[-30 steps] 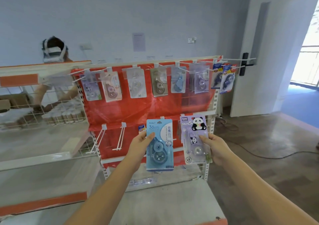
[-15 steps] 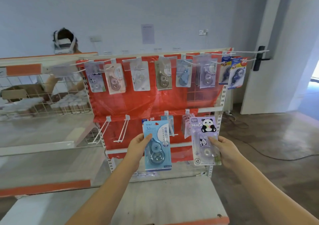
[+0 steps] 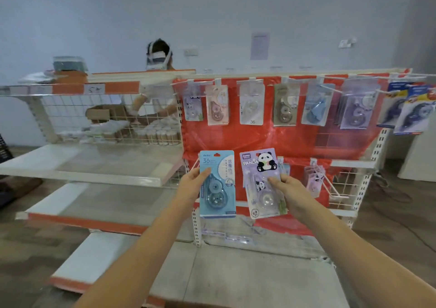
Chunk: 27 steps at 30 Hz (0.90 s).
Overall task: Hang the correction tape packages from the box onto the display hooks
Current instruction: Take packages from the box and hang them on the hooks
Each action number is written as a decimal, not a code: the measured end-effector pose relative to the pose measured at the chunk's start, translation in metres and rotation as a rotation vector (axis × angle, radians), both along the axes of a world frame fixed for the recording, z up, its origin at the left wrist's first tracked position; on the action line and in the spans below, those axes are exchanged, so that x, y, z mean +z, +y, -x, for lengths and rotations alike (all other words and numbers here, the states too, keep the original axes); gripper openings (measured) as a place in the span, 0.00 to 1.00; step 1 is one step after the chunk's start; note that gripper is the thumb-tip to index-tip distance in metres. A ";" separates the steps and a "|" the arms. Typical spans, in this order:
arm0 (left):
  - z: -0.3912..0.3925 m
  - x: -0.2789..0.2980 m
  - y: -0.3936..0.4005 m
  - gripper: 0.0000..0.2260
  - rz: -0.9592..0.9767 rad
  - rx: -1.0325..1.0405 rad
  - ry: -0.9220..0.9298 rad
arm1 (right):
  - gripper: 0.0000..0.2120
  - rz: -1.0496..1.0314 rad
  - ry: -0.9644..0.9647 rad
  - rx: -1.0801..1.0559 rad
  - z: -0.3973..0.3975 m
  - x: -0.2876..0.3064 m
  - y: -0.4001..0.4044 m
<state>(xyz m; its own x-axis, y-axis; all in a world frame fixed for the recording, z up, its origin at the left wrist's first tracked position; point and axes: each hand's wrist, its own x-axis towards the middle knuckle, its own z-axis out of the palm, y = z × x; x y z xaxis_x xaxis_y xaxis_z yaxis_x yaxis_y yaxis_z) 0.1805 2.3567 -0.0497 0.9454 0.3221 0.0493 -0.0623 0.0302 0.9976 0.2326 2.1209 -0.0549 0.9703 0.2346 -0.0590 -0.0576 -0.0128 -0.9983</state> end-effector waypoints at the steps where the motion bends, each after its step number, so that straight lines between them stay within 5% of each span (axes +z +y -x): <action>1: -0.001 0.002 0.011 0.04 0.008 0.008 -0.008 | 0.08 0.011 0.002 0.014 -0.003 0.002 0.014; 13: -0.055 0.016 0.173 0.10 0.048 0.084 0.026 | 0.14 0.066 -0.096 0.008 -0.054 0.032 0.201; 17: -0.075 0.021 0.218 0.05 0.060 0.122 0.008 | 0.14 0.034 -0.138 -0.029 -0.069 0.047 0.254; 21: -0.090 0.018 0.254 0.06 0.075 0.128 0.004 | 0.07 0.026 -0.178 -0.049 -0.077 0.064 0.288; 27: -0.106 0.013 0.271 0.10 0.115 0.080 0.011 | 0.09 -0.018 -0.228 -0.128 -0.093 0.085 0.304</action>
<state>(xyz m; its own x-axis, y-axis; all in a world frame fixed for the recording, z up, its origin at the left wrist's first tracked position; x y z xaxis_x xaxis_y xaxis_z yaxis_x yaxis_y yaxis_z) 0.2864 2.6281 -0.0364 0.9167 0.3995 -0.0022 -0.0583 0.1394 0.9885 0.3253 2.4245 0.0303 0.9800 0.1080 0.1674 0.1686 -0.0018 -0.9857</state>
